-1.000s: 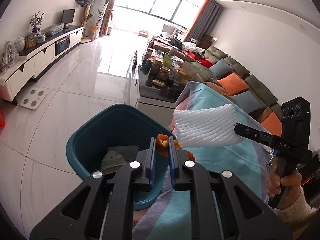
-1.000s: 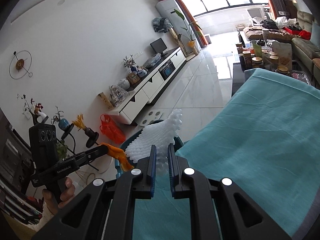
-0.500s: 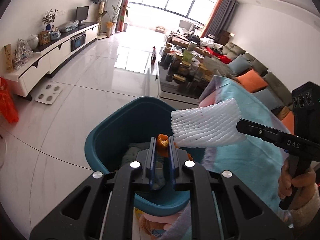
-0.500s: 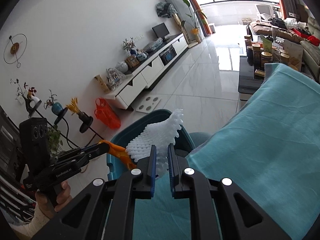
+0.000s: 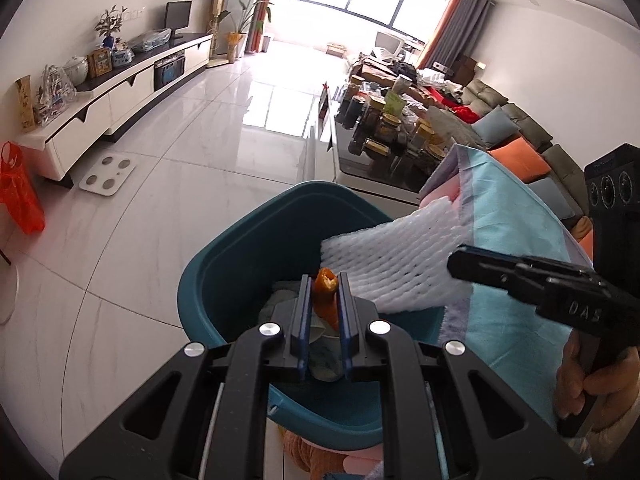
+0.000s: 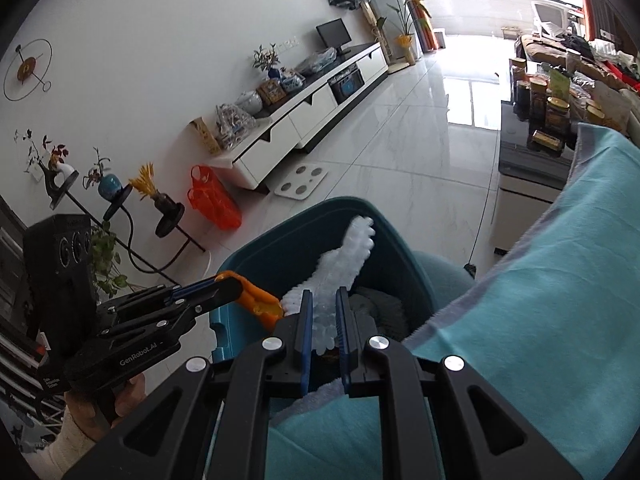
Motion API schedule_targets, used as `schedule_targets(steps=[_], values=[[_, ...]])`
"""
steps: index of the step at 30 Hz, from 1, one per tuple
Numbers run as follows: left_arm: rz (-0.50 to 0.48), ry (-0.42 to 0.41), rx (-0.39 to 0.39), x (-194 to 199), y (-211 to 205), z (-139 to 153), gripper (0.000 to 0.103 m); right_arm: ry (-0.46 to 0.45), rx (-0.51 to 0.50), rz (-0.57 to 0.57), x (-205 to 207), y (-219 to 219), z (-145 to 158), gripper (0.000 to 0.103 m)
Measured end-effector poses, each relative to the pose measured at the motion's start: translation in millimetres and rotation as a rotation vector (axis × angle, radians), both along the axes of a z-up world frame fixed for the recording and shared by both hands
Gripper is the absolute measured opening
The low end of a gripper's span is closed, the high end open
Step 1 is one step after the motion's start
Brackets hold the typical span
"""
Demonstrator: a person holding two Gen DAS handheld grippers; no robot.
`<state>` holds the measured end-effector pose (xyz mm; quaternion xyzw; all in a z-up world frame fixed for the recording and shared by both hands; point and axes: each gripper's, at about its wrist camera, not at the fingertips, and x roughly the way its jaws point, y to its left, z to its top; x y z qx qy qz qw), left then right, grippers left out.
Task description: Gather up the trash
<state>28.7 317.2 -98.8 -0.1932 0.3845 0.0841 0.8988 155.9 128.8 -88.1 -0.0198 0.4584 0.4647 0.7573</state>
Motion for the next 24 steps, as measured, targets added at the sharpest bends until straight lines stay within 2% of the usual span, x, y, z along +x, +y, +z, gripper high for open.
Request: schedule_targets(steps=[5, 7, 14, 16, 21, 23, 24], values=[[0.014, 0.014, 0.003, 7, -2, -6, 0.02, 0.024, -0.017, -0.002, 2, 4, -4, 0.016], [0.028, 0.011, 0.004, 8, -2, -7, 0.032, 0.027, -0.013, -0.014, 2, 2, -3, 0.02], [0.033, -0.016, 0.02, 7, -6, -2, 0.043, 0.036, 0.013, -0.034, 1, -19, -1, 0.024], [0.012, -0.034, 0.02, 5, -12, 3, 0.045, 0.025, 0.023, -0.03, -1, -28, 3, 0.028], [-0.056, -0.088, 0.042, -3, -34, 18, 0.052, -0.039, 0.053, -0.037, -17, -62, 20, 0.03], [-0.109, -0.118, 0.042, -3, -50, 27, 0.054, -0.078, 0.065, -0.046, -25, -80, 30, 0.031], [-0.137, -0.132, 0.045, -4, -58, 31, 0.056, -0.092, 0.072, -0.053, -28, -91, 34, 0.035]])
